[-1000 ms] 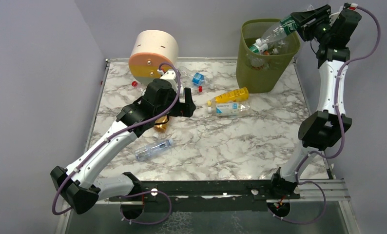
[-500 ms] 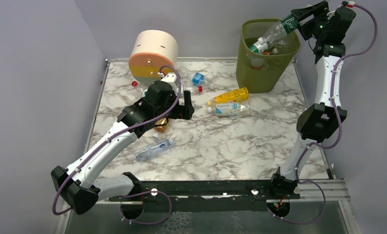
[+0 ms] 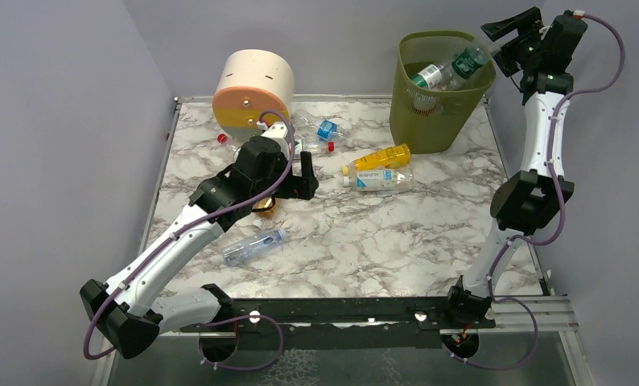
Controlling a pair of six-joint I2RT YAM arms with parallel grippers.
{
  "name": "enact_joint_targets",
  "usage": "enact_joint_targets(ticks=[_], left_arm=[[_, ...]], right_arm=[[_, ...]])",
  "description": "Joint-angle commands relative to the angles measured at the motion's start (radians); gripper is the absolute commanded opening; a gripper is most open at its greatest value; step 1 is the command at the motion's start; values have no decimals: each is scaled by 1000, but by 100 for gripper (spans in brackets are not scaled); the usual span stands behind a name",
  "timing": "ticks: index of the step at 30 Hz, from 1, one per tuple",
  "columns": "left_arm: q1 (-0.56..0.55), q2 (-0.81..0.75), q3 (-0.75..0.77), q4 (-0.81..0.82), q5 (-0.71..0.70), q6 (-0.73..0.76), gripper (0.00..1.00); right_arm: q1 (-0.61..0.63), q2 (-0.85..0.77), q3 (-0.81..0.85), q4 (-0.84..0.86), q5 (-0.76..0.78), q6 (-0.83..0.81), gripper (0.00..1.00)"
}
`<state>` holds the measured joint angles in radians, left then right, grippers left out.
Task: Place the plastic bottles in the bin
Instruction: Place the plastic bottle in the trash bin, then pick up the plastic bottle at the center of the board.
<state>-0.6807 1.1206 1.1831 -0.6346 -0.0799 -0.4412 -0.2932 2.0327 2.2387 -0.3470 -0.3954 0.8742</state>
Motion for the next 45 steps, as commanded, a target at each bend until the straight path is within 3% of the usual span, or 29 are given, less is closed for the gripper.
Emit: enact_joint_targets(ticks=[1,9,13,26,31,45], left_arm=[[6,-25,-3,-21,-12,-6,99],[7,-29,1,-37,-38,-5,99],[23,-2,4,-78,-80,-13,99],[124,133,-37,-114,-174,-14,99],[161,217,-38,-71,-170,10,99],[328,443,-19,-21,-48,107,99]], right_arm=[[-25,0,96,-89,53,-16,91],[-33,-50,62,-118,87,-25,92],[-34,-87,41,-111,14,-27,92],[10,-550,-592,67,-179,-61,92],[65,-683,-747,61,-188,-105,92],[151,-715,-820,33,-212,-172,92]])
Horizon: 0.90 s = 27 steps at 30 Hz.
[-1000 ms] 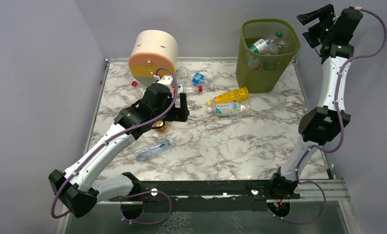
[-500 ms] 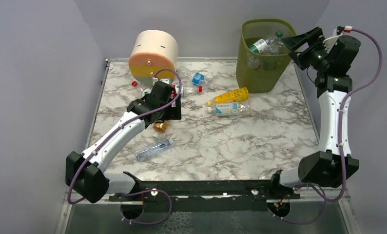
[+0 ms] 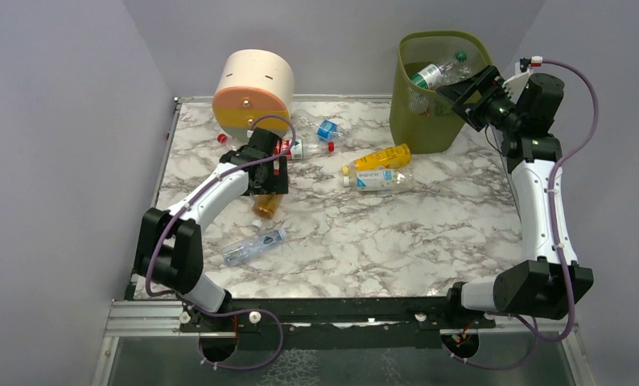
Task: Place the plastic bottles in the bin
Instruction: Pick up the plastic bottle at the center of the board.
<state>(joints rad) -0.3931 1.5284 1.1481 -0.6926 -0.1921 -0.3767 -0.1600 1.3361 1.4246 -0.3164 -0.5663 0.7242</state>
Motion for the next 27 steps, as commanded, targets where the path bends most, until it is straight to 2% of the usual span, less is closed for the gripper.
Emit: enact_joint_targets(ticks=[1,12,24,27], left_arm=[[51,50,14,44,76,47,99],[75,166,-11,88,244,79,96],[30,167,-72,114,260,37,90],[21,163,-88,127,254,27,84]], right_arm=[[21,-18,-8,4,-46,-21,92],[51,-30,-40,9,-67,-22,92],[65,-51,-107,25,-81,-16,92],[71,-58,-122,24,-83,-16,92]])
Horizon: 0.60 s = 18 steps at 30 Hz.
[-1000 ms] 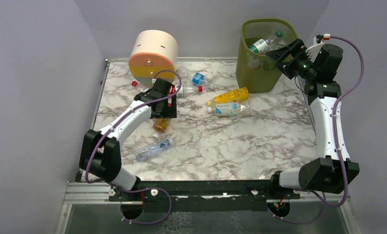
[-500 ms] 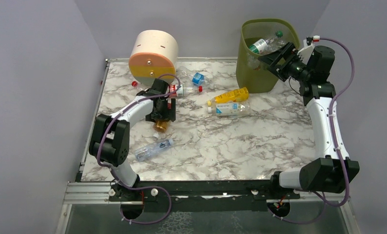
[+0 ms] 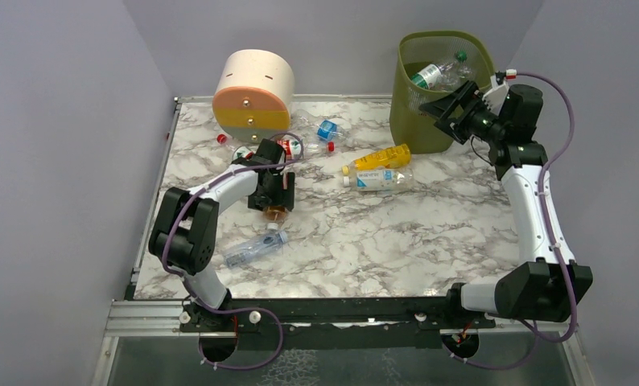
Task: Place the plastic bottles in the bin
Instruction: Pick up the plastic bottle at the center of the board.
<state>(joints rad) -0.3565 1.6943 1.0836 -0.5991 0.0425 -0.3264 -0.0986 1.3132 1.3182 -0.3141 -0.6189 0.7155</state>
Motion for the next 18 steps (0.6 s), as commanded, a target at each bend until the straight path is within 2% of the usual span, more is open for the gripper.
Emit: enact_joint_targets(ticks=[1,7,11,18], left_arm=[[-15,-8,-28,38,18,-27,81],[-18,-34,-18,40,-3,-35,61],[-19,-61,-6,41,8,-39,57],[-46,-152,48,21,78,-50,57]], right_arm=[[10,-38,-18,20,-31,-9,92],[18,-48,-41,16,-31,-10,92],[28,-56,-59,20,-29,-11,92],[84,-47,-92,17,-7,-18,92]])
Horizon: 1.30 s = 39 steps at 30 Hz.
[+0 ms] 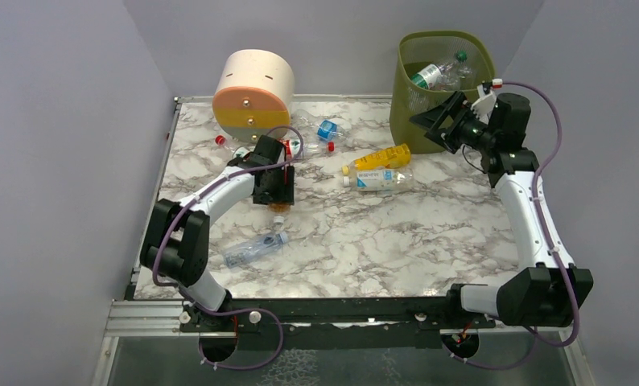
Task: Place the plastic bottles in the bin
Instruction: Pick up the plastic bottle at the center of the board.
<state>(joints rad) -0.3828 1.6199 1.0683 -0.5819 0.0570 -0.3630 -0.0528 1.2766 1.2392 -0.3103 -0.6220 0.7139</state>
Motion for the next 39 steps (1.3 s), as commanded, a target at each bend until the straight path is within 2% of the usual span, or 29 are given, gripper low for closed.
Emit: enact_joint_targets(ticks=[1,11,21,33,39], left_arm=[[-27,-87,73,-3,72,-13,57],[-129,-145,179,-36,178,-5,58],[-250,-155,238,7,306,3,58],[-291,-177,234,58,355,-11,59],[-300,-172,242,63,355,-11,59]], right_arm=[[55,-4,-12,8,4,-19,92],[236,80,9,17,56,-14,92],[391,199,92,7,84,-11,92],[452,287,164,-110,151,-52,92],[465,298,158,-105,142,-50,92]])
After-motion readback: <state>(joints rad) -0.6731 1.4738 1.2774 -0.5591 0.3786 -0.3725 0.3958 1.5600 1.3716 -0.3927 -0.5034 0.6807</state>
